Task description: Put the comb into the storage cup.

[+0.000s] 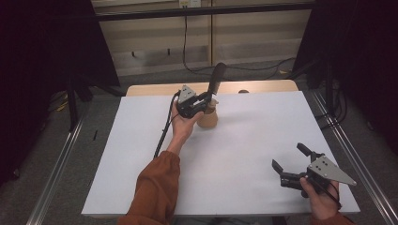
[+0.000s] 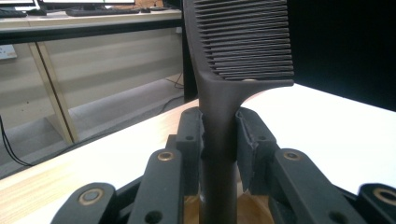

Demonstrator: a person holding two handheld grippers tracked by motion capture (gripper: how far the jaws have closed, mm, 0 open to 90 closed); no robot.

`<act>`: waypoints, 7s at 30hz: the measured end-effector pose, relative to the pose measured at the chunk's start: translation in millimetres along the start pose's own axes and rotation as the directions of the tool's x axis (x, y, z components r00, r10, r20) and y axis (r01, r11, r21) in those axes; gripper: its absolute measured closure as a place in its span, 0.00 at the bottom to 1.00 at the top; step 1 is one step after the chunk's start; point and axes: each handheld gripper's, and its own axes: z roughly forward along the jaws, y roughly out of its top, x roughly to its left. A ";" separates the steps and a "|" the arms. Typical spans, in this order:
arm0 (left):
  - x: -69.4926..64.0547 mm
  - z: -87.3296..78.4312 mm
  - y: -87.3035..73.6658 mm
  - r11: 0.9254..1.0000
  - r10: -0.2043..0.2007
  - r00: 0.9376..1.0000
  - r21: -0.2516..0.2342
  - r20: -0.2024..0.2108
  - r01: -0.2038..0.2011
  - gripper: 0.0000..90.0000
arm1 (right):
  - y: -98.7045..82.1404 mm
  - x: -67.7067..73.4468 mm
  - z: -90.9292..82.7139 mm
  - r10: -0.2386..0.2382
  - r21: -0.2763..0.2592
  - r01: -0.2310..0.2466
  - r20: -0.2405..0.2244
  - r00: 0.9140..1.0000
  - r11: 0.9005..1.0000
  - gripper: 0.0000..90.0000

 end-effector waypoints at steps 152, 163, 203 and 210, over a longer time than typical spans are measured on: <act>-8.6 -125.2 3.0 0.996 -0.007 0.995 -0.090 -0.103 -0.002 0.01 | -0.4 -0.8 -0.1 0.001 0.006 -0.001 0.031 1.000 1.000 0.00; -11.6 -143.3 -2.6 0.996 -0.023 0.992 -0.086 -0.121 0.013 0.01 | -0.1 -0.5 -0.2 -0.005 0.006 0.005 0.032 0.999 1.000 0.00; -16.4 -226.0 -38.0 0.994 -0.041 0.973 -0.111 -0.227 0.016 0.03 | -0.4 -0.3 3.2 0.001 0.010 -0.001 0.027 1.000 1.000 0.00; -18.3 -238.2 -46.8 0.995 -0.040 0.965 -0.094 -0.260 0.016 0.03 | -0.4 -0.6 3.1 -0.001 0.010 0.000 0.028 1.000 1.000 0.00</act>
